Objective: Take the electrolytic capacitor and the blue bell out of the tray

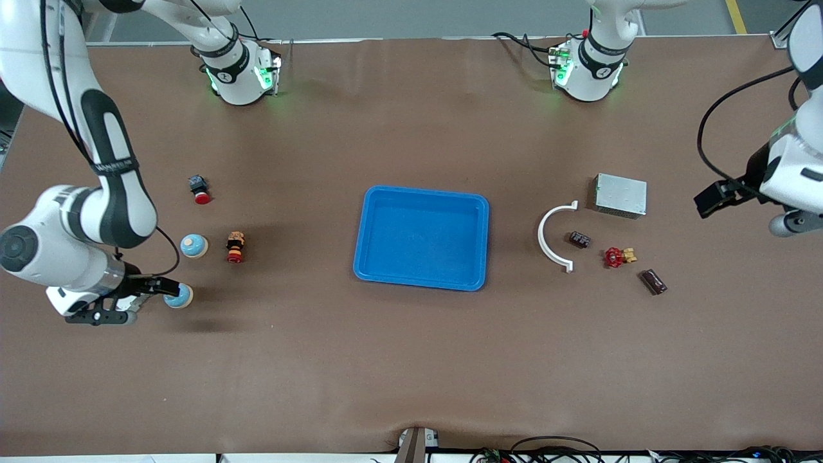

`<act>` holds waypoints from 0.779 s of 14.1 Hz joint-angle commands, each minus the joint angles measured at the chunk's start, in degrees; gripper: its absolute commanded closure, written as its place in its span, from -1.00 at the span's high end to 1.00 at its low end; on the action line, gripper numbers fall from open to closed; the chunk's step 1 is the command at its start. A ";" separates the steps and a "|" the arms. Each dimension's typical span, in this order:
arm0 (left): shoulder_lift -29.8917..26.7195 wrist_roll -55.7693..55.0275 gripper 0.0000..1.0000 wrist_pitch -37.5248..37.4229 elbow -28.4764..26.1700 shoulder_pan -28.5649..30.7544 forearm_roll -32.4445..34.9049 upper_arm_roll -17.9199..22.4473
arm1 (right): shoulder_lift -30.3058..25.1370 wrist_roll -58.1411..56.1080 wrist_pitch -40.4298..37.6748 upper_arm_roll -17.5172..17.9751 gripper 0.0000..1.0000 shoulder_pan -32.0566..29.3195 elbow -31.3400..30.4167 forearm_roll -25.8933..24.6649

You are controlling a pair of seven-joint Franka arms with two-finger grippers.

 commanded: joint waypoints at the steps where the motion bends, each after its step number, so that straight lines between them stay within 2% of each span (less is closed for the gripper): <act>1: -4.41 2.83 1.00 -1.63 -2.81 -1.73 -2.51 2.70 | -5.90 0.11 -5.47 0.55 1.00 0.01 -1.31 -0.21; 6: -6.44 4.84 1.00 -4.18 -2.29 -1.30 -2.69 2.62 | -16.10 5.29 -16.72 0.63 1.00 3.08 -1.39 -0.13; 11: -7.32 5.20 1.00 -4.28 -2.02 -1.21 -3.39 1.83 | -23.84 4.68 -23.22 0.81 1.00 3.26 0.17 -1.35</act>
